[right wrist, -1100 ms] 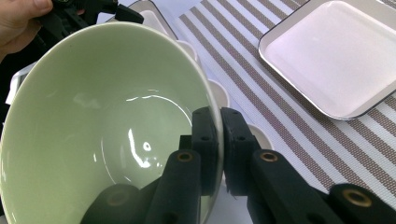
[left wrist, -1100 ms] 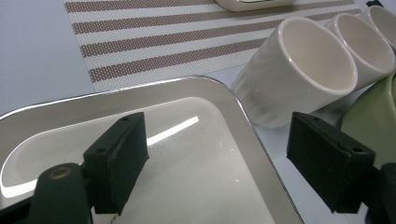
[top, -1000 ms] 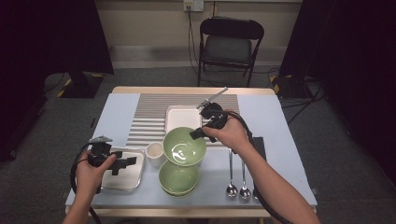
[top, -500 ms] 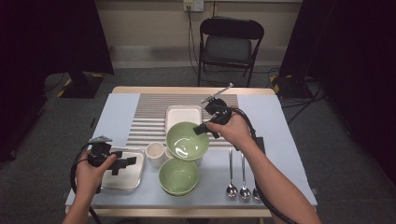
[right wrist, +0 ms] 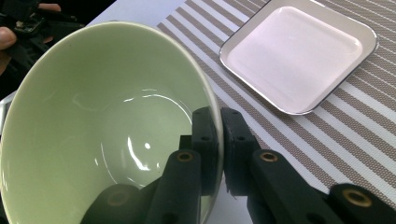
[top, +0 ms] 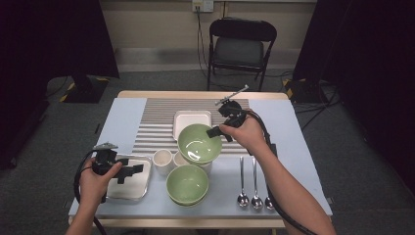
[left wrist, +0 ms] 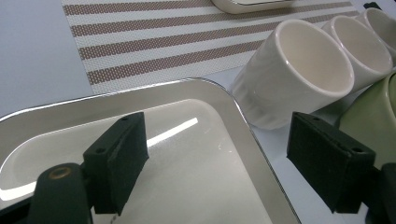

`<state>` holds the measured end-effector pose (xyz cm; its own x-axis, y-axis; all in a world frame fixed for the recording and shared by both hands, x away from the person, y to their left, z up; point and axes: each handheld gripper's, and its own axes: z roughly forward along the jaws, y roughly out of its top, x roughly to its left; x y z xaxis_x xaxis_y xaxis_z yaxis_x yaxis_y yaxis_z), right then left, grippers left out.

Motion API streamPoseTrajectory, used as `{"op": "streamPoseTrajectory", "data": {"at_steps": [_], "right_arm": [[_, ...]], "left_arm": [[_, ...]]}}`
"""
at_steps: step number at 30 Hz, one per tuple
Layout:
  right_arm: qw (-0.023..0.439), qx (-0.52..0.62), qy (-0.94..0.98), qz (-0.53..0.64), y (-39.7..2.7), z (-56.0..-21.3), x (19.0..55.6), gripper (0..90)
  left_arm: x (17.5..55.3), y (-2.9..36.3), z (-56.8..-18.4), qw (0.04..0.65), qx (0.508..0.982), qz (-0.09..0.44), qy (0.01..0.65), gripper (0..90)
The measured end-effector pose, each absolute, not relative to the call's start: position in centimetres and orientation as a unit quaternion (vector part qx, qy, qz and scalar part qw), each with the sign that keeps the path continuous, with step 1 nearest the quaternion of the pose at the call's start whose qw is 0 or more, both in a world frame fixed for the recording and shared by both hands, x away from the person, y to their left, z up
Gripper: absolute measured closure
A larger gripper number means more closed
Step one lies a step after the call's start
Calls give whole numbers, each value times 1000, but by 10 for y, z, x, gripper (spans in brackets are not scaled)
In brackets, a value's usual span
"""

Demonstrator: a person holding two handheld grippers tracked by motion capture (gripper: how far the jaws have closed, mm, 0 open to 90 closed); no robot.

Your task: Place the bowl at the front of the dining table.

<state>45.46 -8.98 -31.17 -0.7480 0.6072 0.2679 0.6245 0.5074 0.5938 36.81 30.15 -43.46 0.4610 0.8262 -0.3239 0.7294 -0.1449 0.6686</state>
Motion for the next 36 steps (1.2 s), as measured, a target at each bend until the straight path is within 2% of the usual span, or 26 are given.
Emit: {"op": "streamPoseTrajectory", "data": {"at_steps": [36], "right_arm": [[-10,-386,-857,-340,-88,-318,477,853]], "left_arm": [[368,304,-434,401,753,64,517,198]]}}
